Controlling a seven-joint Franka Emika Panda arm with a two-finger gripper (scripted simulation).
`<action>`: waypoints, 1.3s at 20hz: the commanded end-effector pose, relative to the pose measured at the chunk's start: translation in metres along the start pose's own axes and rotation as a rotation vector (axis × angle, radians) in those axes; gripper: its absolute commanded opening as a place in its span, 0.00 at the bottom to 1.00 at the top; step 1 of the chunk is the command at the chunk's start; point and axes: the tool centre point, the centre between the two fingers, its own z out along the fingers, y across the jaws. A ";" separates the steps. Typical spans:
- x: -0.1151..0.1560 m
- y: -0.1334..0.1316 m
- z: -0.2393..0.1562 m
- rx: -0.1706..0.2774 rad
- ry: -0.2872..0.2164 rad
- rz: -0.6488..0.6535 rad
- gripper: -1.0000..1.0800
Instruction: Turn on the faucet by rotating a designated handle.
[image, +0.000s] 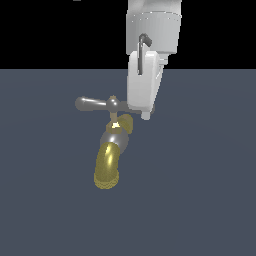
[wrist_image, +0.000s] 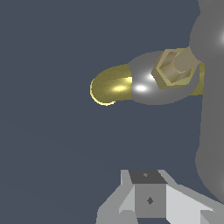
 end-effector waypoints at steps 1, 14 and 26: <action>0.001 0.002 0.004 0.000 0.001 -0.020 0.00; 0.001 0.015 0.006 0.000 0.002 -0.033 0.00; -0.002 0.051 0.006 0.000 0.002 -0.033 0.00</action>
